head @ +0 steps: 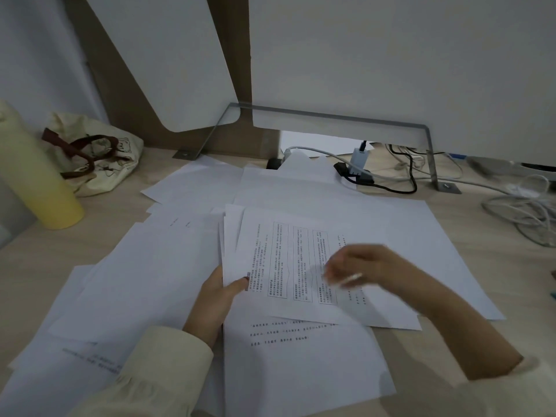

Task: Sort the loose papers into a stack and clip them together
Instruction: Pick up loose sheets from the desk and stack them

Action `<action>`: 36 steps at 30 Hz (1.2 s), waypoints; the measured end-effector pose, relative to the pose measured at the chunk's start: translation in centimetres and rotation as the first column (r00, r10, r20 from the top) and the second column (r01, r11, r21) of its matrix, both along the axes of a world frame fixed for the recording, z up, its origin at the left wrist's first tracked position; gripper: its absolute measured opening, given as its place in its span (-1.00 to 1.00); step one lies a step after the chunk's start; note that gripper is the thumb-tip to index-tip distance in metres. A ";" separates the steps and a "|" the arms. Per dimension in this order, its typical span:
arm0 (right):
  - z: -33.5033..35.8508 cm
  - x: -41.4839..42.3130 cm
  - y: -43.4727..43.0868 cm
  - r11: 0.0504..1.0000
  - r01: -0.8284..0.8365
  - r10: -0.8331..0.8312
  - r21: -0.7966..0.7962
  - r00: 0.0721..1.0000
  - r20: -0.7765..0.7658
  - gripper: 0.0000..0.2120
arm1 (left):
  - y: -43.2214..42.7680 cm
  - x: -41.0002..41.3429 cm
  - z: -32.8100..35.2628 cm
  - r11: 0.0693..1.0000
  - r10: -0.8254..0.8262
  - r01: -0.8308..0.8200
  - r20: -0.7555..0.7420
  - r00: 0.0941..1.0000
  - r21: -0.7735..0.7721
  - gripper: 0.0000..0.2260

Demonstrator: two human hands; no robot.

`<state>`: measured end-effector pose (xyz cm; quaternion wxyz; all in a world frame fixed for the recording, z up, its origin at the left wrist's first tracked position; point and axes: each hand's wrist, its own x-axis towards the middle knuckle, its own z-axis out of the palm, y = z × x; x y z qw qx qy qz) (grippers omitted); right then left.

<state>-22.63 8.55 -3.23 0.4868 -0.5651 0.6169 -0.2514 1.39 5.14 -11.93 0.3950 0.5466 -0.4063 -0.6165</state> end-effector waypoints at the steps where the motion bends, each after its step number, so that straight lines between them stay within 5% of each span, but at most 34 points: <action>1: -0.3 -1.0 -1.2 0.989 0.104 -0.119 -0.102 0.980 -0.157 -0.87 | 0.0 0.0 0.0 1.000 -0.005 0.005 0.003 1.000 -0.002 -0.68; 3: -1.3 -2.5 -3.6 0.969 0.162 -0.225 -0.189 0.892 -0.392 -0.75 | -0.1 -0.1 0.2 1.000 -0.016 0.017 0.022 1.000 -0.015 -0.70; 9: -4.4 -2.8 -9.1 0.999 -0.010 -0.016 -0.038 0.776 -0.631 -0.27 | -0.3 -0.6 0.3 0.997 -0.035 0.045 0.162 0.986 -0.058 -0.72; 16: -4.4 -4.5 -11.6 0.991 -0.068 0.134 0.119 0.654 -0.744 -0.35 | -0.2 -0.2 0.2 0.999 -0.006 0.012 0.136 0.991 -0.040 -0.76; 19: -4.2 -4.7 -11.9 0.986 -0.066 0.158 0.150 0.629 -0.761 -0.61 | -0.1 -0.2 0.4 0.999 0.036 -0.036 0.079 0.996 -0.001 -0.77; 25: -2.5 -6.4 -9.9 0.990 0.139 -0.106 0.016 0.820 -0.562 -0.77 | -0.2 -0.4 0.6 0.992 0.123 -0.125 0.061 0.991 0.027 -0.78; 30: -1.7 -6.4 -4.9 0.931 0.344 -0.281 0.119 0.888 -0.364 -0.75 | 0.1 -0.6 1.0 0.995 0.091 -0.092 0.027 0.995 0.034 -0.84; 36: -4.1 -2.3 -0.1 0.954 0.156 -0.140 0.258 0.987 -0.080 -0.85 | 0.4 -1.4 1.1 0.995 0.086 -0.082 0.096 0.992 -0.051 -0.72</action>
